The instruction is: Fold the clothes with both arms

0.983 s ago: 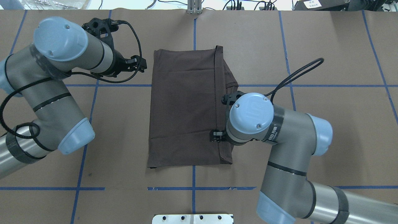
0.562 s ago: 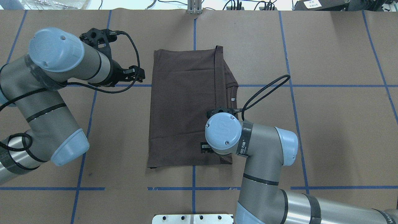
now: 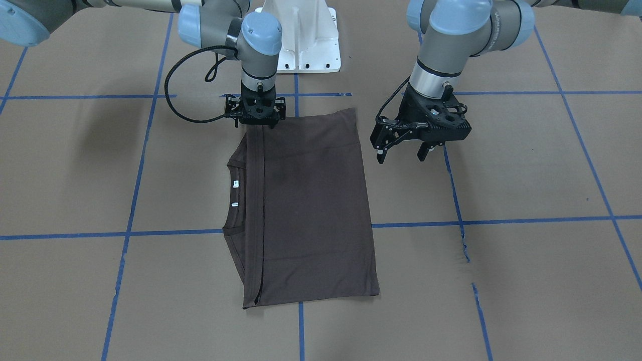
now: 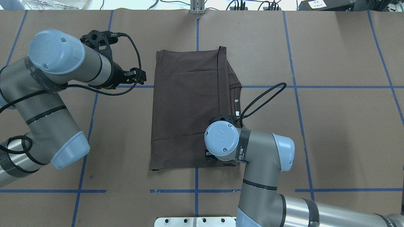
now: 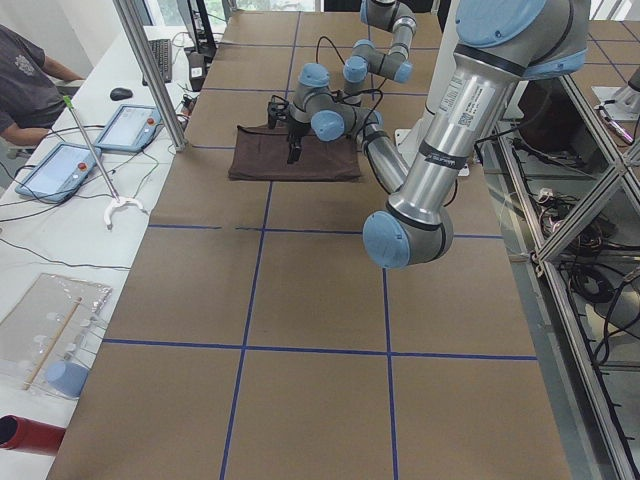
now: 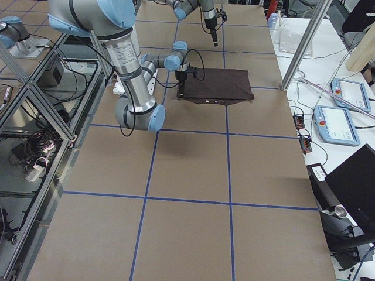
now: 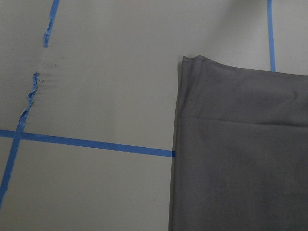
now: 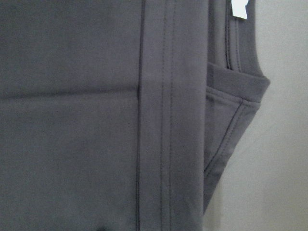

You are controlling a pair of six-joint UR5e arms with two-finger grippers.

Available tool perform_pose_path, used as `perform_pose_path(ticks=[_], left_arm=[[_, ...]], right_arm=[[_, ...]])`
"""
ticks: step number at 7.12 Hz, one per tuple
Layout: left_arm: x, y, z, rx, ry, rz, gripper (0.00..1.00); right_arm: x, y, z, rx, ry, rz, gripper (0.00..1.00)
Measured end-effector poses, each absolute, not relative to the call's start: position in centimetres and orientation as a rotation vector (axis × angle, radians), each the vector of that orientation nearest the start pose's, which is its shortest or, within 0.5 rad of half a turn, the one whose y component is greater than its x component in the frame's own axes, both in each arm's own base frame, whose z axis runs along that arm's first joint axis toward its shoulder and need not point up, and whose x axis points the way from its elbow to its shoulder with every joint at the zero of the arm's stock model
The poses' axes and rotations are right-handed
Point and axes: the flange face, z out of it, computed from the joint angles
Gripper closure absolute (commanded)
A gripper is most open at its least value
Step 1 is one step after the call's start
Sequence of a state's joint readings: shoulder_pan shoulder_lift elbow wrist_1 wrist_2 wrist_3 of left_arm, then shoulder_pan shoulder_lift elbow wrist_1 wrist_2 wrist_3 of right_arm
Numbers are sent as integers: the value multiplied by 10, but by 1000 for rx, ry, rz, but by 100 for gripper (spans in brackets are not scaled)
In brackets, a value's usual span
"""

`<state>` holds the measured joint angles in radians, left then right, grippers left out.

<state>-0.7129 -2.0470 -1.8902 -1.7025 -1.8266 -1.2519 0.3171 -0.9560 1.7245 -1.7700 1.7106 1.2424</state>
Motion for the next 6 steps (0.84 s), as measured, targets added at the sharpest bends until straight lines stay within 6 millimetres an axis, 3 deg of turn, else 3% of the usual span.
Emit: perform_pose_path(ticks=[6], left_arm=[[395, -476, 247, 236, 909, -242, 0]], right_arm=[[-584, -327, 280, 45, -553, -70, 0]])
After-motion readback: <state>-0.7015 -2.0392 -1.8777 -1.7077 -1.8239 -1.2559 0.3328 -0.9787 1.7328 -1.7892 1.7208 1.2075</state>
